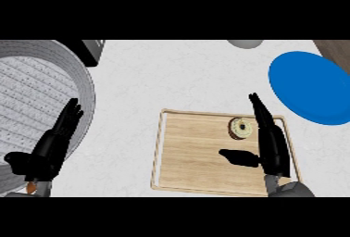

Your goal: Pick the cupcake from the tray and place it in the plate

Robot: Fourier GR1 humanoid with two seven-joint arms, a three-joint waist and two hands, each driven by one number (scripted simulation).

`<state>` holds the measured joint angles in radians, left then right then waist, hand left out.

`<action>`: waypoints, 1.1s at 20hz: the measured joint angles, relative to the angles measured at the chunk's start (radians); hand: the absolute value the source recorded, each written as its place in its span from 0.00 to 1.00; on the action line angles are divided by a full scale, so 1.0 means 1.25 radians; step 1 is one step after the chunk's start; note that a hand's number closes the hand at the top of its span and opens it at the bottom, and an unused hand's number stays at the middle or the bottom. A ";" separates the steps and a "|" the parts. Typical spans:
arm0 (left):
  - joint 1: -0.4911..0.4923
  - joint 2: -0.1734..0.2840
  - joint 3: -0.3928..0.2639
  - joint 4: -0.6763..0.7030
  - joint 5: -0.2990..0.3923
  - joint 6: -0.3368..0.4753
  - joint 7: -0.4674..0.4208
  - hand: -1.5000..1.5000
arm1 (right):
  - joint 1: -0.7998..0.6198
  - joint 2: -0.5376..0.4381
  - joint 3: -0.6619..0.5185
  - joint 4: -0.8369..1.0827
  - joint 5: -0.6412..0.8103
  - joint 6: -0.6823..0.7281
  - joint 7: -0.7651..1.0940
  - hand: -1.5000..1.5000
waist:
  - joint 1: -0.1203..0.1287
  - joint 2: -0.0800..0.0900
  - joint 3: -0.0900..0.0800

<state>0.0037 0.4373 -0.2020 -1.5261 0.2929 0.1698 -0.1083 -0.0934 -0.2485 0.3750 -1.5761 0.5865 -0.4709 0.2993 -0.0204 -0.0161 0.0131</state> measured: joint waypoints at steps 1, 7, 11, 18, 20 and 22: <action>0.005 0.001 -0.001 0.009 -0.006 0.000 -0.005 0.50 | -0.001 -0.014 0.009 -0.013 0.017 0.031 0.041 0.00 | 0.000 0.001 -0.002; -0.021 -0.016 0.015 0.099 -0.018 -0.015 -0.029 0.50 | -0.009 -0.044 0.044 -0.120 0.063 0.208 0.272 0.00 | 0.004 0.009 -0.010; -0.042 -0.023 0.030 0.126 -0.026 -0.029 -0.029 0.50 | -0.025 -0.050 0.031 -0.159 0.062 0.307 0.379 0.00 | 0.011 0.011 -0.010; -0.052 -0.043 0.054 0.144 -0.055 -0.051 -0.030 0.50 | -0.069 -0.028 0.003 -0.124 0.083 0.419 0.461 0.00 | 0.017 0.012 -0.010; -0.046 -0.052 0.058 0.145 -0.068 -0.057 -0.032 0.50 | -0.070 -0.031 -0.019 -0.109 0.079 0.443 0.446 0.00 | 0.017 0.012 -0.010; -0.043 -0.052 0.074 0.145 -0.072 -0.073 -0.031 0.50 | -0.069 -0.017 -0.028 -0.093 0.085 0.456 0.441 0.00 | 0.017 0.012 -0.010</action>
<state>-0.0497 0.3718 -0.1091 -1.3451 0.2027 0.0780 -0.1466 -0.1793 -0.2703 0.3401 -1.6929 0.6928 0.0996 0.8511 0.0012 -0.0006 0.0001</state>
